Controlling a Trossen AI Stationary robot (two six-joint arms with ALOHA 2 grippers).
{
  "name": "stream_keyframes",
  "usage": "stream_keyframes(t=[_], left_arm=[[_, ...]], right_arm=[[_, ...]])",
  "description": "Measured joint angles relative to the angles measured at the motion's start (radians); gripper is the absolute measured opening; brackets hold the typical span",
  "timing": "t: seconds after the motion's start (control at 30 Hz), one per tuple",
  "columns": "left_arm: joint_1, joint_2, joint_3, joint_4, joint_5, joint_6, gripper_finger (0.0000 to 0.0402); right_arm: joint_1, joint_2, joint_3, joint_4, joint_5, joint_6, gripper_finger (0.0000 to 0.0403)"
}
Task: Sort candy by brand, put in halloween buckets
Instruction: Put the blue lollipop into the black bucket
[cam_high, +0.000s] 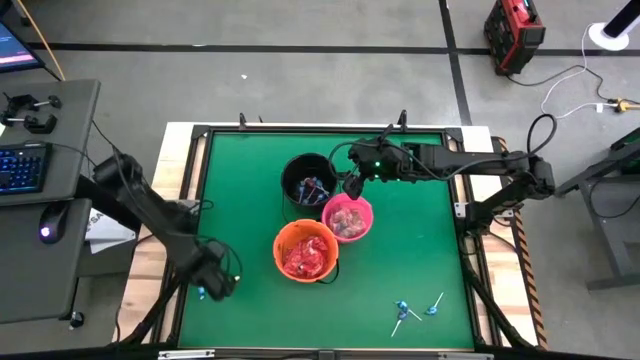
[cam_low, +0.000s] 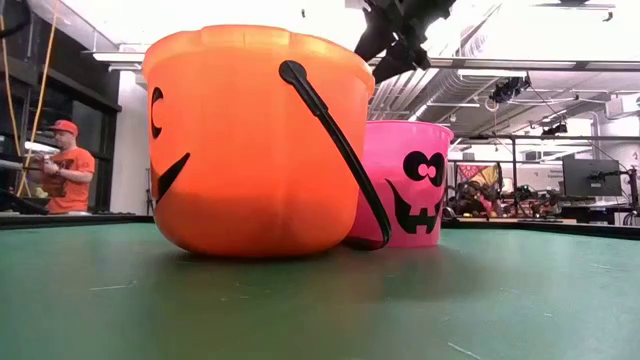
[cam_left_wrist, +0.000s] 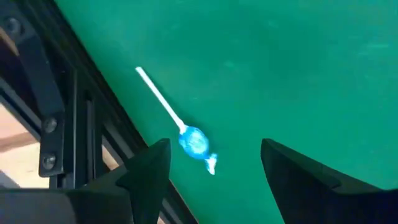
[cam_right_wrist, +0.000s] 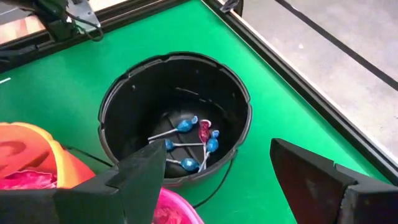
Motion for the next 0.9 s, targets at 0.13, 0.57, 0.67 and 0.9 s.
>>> stream_keyframes(t=[0.13,0.57,0.67,0.9], left_arm=[[-0.026,0.060,0.004,-0.002,-0.025,-0.036,0.0241],[-0.103,0.115,-0.004,0.099,-0.007,-0.218,0.0241],[-0.130,0.135,-0.015,0.159,-0.008,-0.270,0.0241],[-0.129,0.177,-0.019,0.137,-0.006,-0.293,0.0241]], right_arm=[[0.000,0.000,0.000,0.002,0.000,-0.001,0.0281],[0.000,0.000,0.000,-0.001,0.000,-0.001,0.0281],[0.000,0.000,0.000,-0.002,0.000,-0.007,0.0281],[0.000,0.000,0.000,-0.002,0.000,-0.018,0.0281]])
